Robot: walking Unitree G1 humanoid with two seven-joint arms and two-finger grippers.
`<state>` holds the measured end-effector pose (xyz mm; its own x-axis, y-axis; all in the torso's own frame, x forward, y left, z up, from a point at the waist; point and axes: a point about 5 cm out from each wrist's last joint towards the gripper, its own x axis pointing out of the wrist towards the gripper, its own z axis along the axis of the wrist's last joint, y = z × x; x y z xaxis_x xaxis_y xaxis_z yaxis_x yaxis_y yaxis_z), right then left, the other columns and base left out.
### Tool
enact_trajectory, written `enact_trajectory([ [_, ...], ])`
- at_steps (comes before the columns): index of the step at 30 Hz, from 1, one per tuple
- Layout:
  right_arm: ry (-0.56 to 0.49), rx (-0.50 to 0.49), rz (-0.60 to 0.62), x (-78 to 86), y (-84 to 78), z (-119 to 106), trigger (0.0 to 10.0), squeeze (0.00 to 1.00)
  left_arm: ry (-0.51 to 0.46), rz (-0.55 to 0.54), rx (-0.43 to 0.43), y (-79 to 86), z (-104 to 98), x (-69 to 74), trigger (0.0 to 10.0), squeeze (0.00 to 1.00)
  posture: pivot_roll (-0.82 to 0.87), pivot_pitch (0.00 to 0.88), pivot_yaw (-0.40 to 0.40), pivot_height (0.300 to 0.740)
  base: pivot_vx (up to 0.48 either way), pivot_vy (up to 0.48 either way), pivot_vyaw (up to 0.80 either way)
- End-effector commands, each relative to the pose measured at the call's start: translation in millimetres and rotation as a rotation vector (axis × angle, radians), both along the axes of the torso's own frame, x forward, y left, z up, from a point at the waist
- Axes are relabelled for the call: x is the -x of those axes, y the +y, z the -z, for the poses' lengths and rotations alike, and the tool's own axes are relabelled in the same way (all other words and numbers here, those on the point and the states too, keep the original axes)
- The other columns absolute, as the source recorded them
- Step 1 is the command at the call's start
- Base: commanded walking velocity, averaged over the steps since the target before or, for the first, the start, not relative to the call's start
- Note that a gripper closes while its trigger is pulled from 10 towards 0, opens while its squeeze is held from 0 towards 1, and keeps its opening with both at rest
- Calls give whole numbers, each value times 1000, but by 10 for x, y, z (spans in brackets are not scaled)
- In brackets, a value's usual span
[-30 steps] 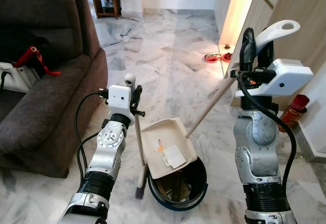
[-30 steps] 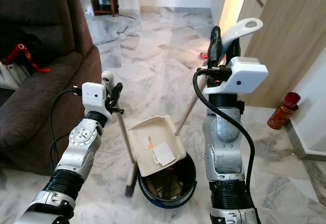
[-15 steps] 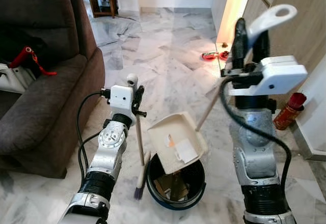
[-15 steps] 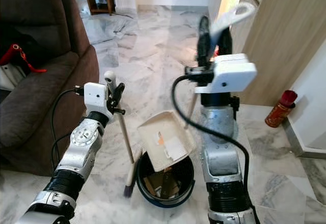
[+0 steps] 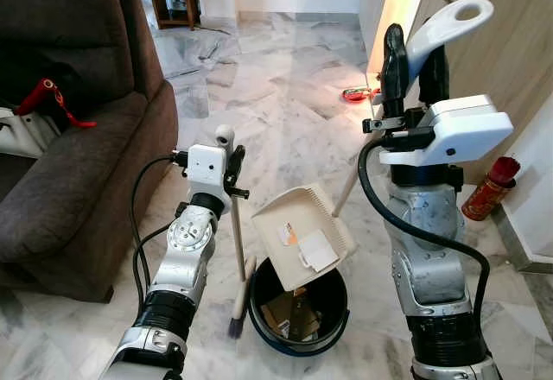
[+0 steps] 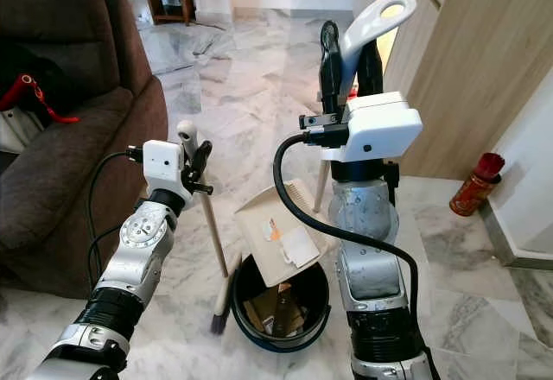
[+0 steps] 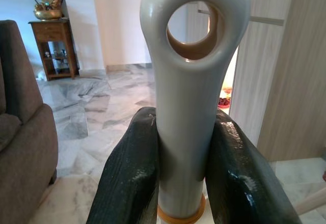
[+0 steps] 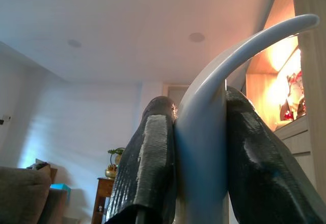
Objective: Sweep floor
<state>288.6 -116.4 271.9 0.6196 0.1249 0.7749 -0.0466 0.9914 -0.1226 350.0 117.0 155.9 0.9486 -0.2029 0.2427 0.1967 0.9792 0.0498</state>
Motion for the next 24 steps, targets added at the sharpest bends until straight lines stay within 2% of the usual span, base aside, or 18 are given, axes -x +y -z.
enact_trajectory([
  [1,-94,-5,-14,99,13,-154,10000,0,-55,3,5,-6,-127,-23,10000,0,97,42,-8,740,0,0,0],
  [13,-94,-5,-14,99,13,-154,10000,0,-55,3,5,-6,-127,-23,10000,0,97,42,-8,740,0,0,0],
  [14,-192,182,-138,424,459,-168,10000,0,-55,5,15,-6,-135,-29,10000,0,95,54,-5,740,0,0,0],
  [24,-192,182,-138,424,459,-168,10000,0,-55,5,15,-6,-135,-29,10000,0,95,54,-5,740,0,0,0],
])
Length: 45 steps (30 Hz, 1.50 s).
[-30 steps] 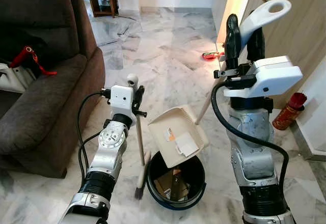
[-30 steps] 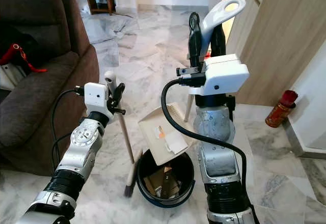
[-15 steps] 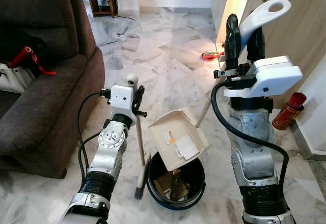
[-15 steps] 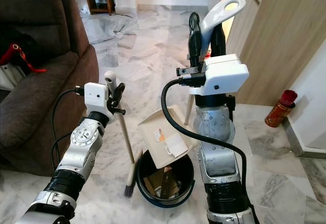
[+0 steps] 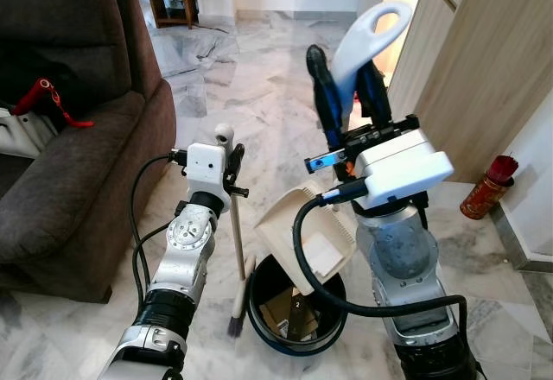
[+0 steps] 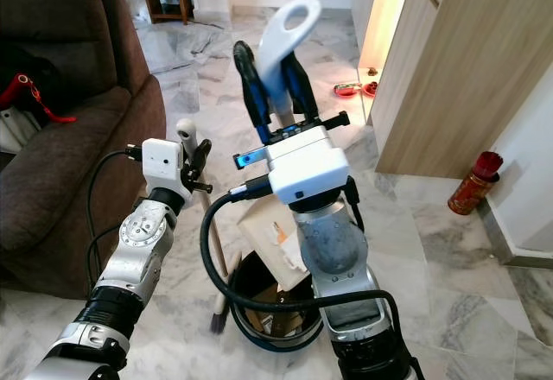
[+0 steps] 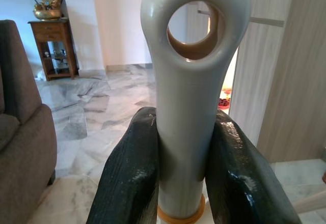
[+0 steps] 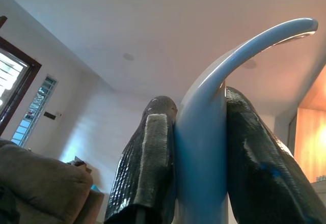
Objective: Sweep floor
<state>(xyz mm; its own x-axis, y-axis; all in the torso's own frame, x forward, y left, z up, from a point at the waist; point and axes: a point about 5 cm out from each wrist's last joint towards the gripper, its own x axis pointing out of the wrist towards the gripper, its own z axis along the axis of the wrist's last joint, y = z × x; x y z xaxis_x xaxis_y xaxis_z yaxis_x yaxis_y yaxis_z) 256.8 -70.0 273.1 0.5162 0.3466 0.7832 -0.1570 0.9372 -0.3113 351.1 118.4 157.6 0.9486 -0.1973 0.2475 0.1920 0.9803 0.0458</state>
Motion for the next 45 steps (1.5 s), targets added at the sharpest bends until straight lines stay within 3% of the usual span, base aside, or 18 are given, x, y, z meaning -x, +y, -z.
enact_trajectory([
  [1,-99,-9,-13,106,-5,-156,10000,0,-51,9,10,-20,-118,-18,10000,0,95,54,-5,740,0,0,0],
  [20,-99,-9,-13,106,-5,-156,10000,0,-51,9,10,-20,-118,-18,10000,0,95,54,-5,740,0,0,0],
  [21,-122,34,-44,212,101,-153,10000,0,-52,10,12,-21,-122,-21,10000,0,96,54,-5,740,0,0,0],
  [22,-122,34,-44,212,101,-153,10000,0,-52,10,12,-21,-122,-21,10000,0,96,54,-5,740,0,0,0],
  [24,-254,144,16,339,167,-204,10000,0,-58,7,20,-22,-138,-29,10000,0,94,51,-12,740,0,0,0],
  [28,-293,186,27,361,189,-207,10000,0,-58,7,19,-23,-138,-32,10000,0,94,51,-12,740,0,0,0],
  [32,-213,113,18,308,154,-182,10000,0,-58,7,21,-27,-140,-32,10000,0,97,51,-13,740,0,0,0],
  [39,-176,67,43,268,105,-188,10000,0,-57,7,21,-25,-136,-34,10000,0,97,49,-15,740,0,0,0],
  [45,-64,-38,145,85,-123,-137,10000,0,-54,10,20,-33,-130,-31,10000,0,94,48,-15,740,0,0,0],
])
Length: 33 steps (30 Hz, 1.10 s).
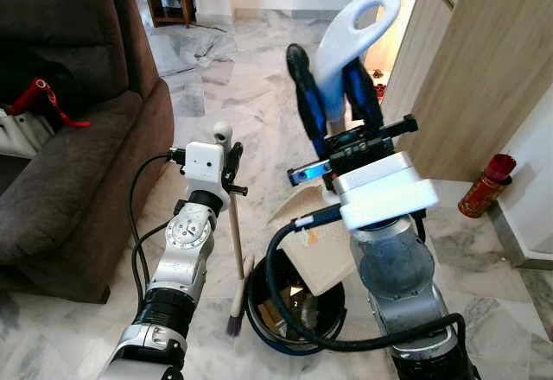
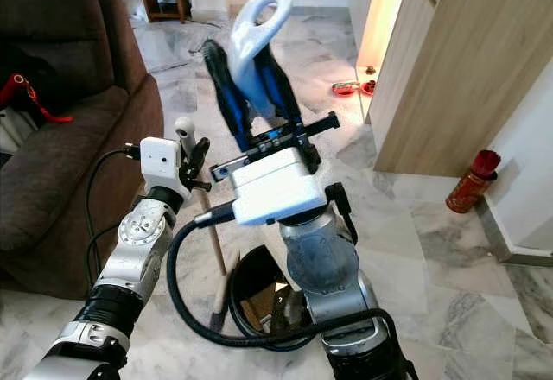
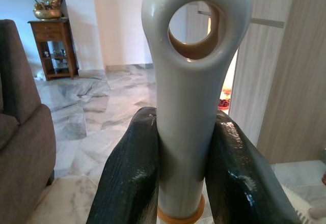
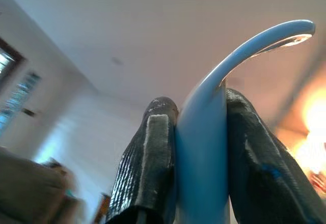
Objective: Sweep floor
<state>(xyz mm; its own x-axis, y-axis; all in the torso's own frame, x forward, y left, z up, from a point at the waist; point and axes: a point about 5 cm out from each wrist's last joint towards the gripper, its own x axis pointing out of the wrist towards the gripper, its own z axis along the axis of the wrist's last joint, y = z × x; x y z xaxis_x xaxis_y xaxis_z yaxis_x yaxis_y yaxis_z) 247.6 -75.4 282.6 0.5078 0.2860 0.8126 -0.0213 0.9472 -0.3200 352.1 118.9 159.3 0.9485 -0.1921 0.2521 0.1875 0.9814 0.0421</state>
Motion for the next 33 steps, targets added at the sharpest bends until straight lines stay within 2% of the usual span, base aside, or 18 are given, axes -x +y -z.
enact_trajectory([
  [1,29,-87,24,-54,-144,-21,10000,0,-49,15,15,-36,-107,-17,10000,0,95,47,-15,740,0,0,0],
  [3,86,-165,60,-144,-284,21,10000,0,-45,17,12,-29,-94,-9,10000,0,96,48,-15,740,0,0,0],
  [4,131,-260,114,-224,-462,57,10000,0,-42,16,8,-18,-82,-1,10000,0,99,49,-16,740,0,0,0],
  [5,131,-260,114,-224,-462,57,10000,0,-42,16,8,-18,-82,-1,10000,0,99,49,-16,740,0,0,0],
  [6,150,-313,162,-274,-607,73,10000,0,-41,14,6,-9,-76,4,10000,0,99,49,-16,740,0,0,0],
  [10,129,-290,214,-293,-750,49,10000,0,-39,12,4,1,-70,10,10000,0,99,50,-15,740,0,0,0],
  [22,98,-263,261,-312,-935,-33,10000,0,-36,13,4,-4,-62,11,10000,0,98,48,-15,740,0,0,0],
  [33,165,-311,243,-382,-978,57,10000,0,-49,-8,-1,26,-68,17,10000,0,104,49,-15,740,0,0,0],
])
